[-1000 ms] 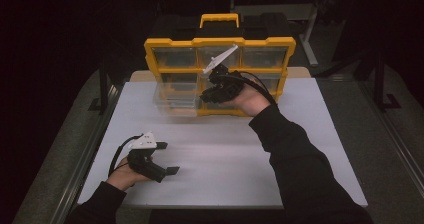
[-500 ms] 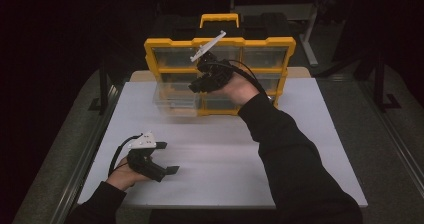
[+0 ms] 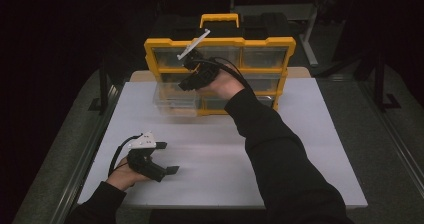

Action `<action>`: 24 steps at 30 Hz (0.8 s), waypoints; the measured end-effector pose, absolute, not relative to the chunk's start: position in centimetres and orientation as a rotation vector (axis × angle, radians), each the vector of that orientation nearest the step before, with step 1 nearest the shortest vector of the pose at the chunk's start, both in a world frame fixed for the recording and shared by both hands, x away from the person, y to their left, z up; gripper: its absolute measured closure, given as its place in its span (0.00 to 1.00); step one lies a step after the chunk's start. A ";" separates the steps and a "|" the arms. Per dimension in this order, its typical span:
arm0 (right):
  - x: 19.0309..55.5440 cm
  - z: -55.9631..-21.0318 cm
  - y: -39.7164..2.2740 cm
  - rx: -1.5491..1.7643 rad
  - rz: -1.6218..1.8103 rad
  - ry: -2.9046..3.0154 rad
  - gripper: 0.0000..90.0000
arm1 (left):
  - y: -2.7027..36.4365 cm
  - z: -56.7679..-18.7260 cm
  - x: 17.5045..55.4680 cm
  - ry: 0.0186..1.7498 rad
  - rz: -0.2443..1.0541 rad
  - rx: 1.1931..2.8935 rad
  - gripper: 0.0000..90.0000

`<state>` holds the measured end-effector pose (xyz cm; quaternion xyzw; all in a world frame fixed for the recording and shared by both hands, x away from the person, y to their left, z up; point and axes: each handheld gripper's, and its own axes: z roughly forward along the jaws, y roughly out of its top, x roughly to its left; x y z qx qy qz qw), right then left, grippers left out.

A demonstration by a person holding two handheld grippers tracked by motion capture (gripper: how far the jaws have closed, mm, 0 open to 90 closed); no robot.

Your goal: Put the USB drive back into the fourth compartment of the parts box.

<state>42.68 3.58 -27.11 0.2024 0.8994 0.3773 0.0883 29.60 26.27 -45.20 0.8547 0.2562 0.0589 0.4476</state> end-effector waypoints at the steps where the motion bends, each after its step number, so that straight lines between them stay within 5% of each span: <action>1: 42.9 -27.3 3.8 0.601 1.122 2.683 0.87 | 26.3 -45.2 29.6 0.633 0.146 2.115 0.00; 11: 43.8 -28.8 4.8 0.614 1.074 2.722 0.87 | 26.3 -45.2 29.6 0.633 0.140 2.114 0.00; 15: 43.9 -29.0 4.9 0.635 1.091 2.713 0.74 | 26.3 -45.2 29.6 0.633 0.140 2.111 0.00; 24: 43.3 -27.8 3.0 0.666 1.189 2.670 0.67 | 26.5 -45.2 29.7 0.647 0.144 2.109 0.00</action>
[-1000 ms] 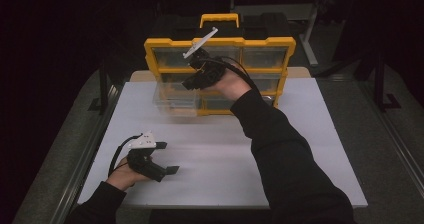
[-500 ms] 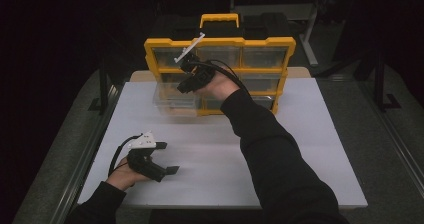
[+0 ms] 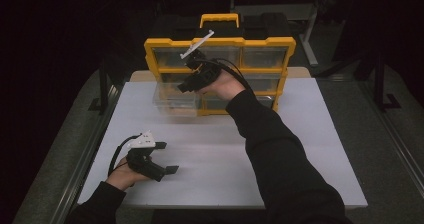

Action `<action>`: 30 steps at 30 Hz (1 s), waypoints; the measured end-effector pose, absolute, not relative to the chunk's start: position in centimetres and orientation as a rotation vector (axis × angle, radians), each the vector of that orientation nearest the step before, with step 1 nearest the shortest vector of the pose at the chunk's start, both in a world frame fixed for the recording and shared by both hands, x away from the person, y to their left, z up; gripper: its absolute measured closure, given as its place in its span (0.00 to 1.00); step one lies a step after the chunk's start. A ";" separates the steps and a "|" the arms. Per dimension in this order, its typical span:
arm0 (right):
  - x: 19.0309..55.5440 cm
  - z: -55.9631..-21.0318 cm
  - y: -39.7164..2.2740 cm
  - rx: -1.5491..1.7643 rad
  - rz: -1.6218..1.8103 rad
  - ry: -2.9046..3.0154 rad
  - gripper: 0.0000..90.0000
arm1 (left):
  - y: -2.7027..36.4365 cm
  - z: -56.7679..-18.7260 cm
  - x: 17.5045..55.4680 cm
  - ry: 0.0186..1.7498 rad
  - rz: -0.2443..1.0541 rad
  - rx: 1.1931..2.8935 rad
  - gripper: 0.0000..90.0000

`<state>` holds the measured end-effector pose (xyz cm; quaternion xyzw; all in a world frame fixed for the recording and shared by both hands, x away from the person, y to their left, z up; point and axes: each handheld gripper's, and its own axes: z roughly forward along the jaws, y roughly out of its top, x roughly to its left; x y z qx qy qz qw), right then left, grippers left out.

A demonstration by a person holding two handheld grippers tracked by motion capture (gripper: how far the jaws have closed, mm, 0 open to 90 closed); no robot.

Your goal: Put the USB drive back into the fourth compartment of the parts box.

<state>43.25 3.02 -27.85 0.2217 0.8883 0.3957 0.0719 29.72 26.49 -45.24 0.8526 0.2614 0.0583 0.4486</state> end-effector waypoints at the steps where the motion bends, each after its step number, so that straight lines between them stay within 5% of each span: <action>1: 43.1 -27.8 2.8 0.668 1.197 2.667 0.66 | 26.5 -45.2 29.7 0.649 0.145 2.108 0.00; 30: 39.2 -29.3 -3.6 0.753 1.312 2.519 0.23 | 26.9 -45.3 29.5 0.656 0.163 2.103 0.00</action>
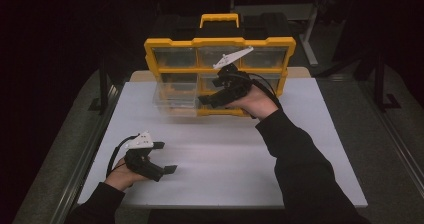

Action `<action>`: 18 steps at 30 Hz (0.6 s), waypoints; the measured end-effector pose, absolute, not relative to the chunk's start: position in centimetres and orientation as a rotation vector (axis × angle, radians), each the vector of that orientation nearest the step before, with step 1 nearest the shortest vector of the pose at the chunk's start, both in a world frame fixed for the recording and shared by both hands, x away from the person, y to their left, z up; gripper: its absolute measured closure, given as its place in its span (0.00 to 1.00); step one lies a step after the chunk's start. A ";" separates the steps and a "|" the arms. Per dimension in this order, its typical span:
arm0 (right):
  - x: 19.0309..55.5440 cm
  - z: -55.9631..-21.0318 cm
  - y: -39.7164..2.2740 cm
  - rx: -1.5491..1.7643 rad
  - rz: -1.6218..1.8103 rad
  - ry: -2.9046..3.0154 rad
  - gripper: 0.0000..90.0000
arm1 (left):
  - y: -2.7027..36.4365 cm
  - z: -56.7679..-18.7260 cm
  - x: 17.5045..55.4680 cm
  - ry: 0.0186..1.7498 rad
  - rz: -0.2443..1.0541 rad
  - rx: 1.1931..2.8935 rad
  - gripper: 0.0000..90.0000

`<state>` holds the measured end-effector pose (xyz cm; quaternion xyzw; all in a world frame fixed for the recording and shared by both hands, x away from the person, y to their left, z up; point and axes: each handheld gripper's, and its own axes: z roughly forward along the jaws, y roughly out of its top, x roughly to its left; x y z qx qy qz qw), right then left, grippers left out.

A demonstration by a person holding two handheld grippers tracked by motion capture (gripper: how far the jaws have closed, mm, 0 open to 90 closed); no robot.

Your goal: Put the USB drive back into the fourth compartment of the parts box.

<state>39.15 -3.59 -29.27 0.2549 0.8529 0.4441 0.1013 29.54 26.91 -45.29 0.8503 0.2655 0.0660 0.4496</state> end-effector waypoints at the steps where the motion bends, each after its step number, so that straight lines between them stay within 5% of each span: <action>1: 39.0 -29.5 -3.8 0.762 1.308 2.511 0.22 | 26.9 -45.3 29.5 0.656 0.163 2.104 0.00; 18: 36.8 -33.5 -6.9 0.824 1.315 2.439 0.13 | 26.8 -45.4 29.5 0.650 0.162 2.112 0.00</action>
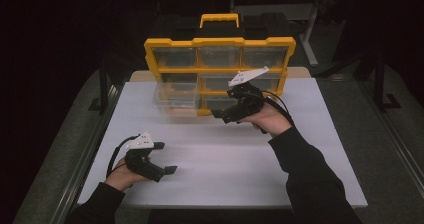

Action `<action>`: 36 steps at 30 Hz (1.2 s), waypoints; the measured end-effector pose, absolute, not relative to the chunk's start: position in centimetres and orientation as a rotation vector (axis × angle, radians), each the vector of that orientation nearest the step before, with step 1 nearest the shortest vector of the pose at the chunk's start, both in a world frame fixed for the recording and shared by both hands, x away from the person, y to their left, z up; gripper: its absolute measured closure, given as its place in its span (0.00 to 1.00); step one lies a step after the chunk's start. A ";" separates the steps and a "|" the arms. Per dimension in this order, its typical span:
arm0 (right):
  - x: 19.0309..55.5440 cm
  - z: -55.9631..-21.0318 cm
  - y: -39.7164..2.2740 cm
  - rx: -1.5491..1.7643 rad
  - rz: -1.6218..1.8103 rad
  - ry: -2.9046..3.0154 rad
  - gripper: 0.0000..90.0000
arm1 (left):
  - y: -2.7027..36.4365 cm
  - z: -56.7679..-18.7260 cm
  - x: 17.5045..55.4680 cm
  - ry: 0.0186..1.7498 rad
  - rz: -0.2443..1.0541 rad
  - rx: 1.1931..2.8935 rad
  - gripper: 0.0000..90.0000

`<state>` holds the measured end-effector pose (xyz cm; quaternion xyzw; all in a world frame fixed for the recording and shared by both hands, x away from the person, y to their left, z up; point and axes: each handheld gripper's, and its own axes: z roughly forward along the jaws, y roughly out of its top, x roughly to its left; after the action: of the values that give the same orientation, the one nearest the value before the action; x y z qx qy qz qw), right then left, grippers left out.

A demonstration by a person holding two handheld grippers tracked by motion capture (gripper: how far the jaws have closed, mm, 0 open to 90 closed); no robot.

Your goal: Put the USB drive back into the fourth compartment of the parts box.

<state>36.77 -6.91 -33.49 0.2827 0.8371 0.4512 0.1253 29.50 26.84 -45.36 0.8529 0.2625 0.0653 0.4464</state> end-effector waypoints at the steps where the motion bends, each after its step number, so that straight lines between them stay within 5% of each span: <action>1: 36.5 -34.0 -7.2 0.821 1.304 2.433 0.10 | 26.8 -45.3 29.5 0.650 0.160 2.111 0.00; 15: 34.1 -38.1 -9.8 0.890 1.294 2.407 0.01 | 26.9 -45.3 29.5 0.651 0.158 2.109 0.00; 36: 29.2 -42.9 -15.7 0.988 1.360 2.307 0.00 | 26.8 -45.2 29.3 0.643 0.162 2.103 0.00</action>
<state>29.20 -15.70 -42.91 0.3426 0.7998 0.4716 0.1432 29.30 26.85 -45.24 0.8510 0.2603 0.0657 0.4513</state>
